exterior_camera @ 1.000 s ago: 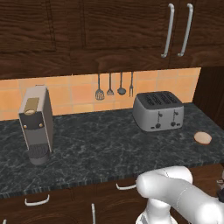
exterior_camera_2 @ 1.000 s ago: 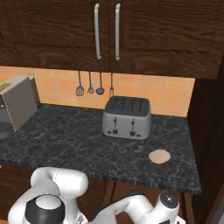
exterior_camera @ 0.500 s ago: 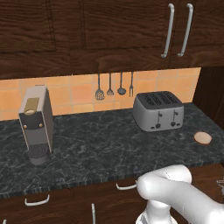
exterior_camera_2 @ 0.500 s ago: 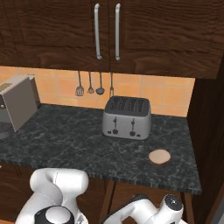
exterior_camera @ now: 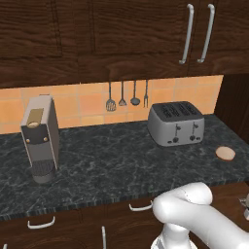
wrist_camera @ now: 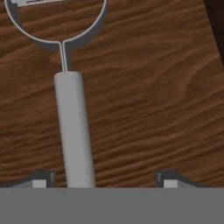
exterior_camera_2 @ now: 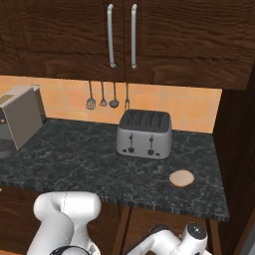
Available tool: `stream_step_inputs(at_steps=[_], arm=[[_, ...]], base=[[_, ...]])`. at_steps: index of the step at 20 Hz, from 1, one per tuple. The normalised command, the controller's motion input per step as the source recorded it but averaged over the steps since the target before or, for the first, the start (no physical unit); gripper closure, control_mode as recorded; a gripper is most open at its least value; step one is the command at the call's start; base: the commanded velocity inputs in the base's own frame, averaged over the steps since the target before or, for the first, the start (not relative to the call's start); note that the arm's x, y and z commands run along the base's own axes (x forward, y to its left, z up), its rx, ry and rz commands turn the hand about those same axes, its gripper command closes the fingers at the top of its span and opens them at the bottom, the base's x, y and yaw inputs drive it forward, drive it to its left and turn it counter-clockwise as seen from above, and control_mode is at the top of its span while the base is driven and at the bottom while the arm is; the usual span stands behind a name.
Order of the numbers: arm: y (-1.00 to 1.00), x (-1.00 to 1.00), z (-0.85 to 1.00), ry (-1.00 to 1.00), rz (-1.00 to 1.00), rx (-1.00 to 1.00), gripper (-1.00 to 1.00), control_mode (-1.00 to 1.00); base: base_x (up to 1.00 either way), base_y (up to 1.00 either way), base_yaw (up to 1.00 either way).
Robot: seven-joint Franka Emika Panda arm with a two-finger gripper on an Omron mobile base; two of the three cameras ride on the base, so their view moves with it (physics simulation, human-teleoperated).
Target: Pick the peeler from the drawer and place it on the counter.
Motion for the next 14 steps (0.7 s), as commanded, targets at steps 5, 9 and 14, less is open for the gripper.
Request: stream_step_inputs(at_steps=[5,9,14], arm=[[0.00,-0.02,-0.36,0.00,0.00,0.03,1.00,-1.00],[0.00,0.00,-0.01,0.00,0.00,0.00,1.00,-1.00],[0.00,-0.13,0.05,0.00,0.00,0.00,1.00,-1.00]], base=[[0.00,0.00,0.00],[0.00,0.00,0.00],[0.00,0.00,0.00]])
